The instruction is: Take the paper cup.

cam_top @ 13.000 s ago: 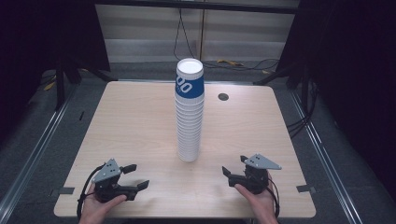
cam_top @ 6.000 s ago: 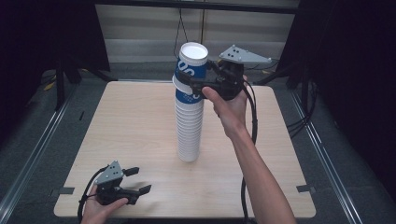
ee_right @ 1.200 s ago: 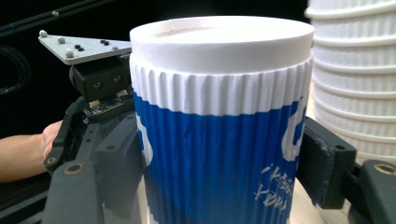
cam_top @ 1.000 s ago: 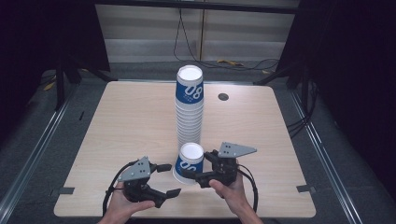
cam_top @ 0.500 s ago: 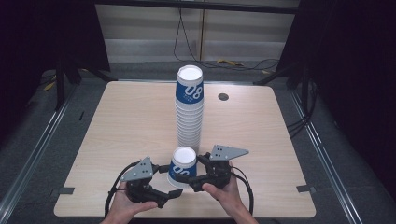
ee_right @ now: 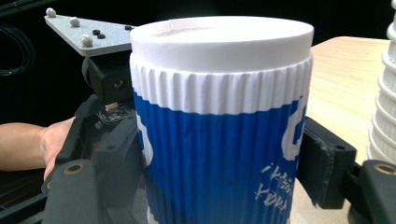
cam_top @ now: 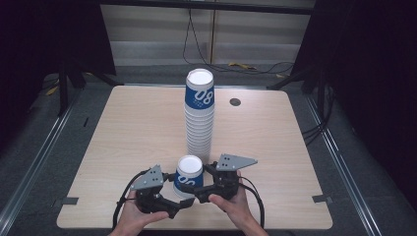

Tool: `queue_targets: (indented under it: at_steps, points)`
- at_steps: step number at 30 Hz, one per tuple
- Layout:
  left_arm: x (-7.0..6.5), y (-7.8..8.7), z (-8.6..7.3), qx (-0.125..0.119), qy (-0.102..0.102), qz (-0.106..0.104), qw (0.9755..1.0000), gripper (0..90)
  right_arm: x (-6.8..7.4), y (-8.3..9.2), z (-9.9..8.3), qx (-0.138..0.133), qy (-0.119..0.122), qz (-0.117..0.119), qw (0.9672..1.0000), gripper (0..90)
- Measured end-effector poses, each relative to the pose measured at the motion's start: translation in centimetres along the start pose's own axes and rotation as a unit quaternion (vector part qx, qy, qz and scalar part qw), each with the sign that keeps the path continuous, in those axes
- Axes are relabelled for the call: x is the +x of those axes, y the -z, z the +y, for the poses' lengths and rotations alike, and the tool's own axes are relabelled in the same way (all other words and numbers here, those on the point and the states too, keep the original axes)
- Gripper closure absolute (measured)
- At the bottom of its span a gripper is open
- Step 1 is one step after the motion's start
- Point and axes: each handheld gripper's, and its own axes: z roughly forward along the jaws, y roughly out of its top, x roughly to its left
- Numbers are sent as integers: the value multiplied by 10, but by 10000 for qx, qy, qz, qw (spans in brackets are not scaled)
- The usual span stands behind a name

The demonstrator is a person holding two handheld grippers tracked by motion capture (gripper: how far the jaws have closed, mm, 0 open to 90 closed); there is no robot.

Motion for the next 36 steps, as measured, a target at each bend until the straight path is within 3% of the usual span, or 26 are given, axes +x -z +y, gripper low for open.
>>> queue_targets:
  at_steps: [12,19,24,27,30,36]
  points:
    - [2,-5,-2,24,67,-62,10000,129,3,-5,-2,16,-20,28,10000,261]
    - [1,-4,-1,14,-15,-33,10000,150,3,-5,-2,6,-5,21,10000,256]
    - [1,-2,0,58,-106,-59,9999,166,3,-5,-1,37,-5,59,10000,232]
    - [1,-2,0,25,-49,-96,9999,172,4,-4,0,46,39,72,10000,226]
    - [3,0,0,78,-52,-104,9999,176,5,-4,1,17,38,72,10000,144]
    - [3,2,1,146,-44,-142,9998,176,4,-1,3,-39,6,-24,10000,134]
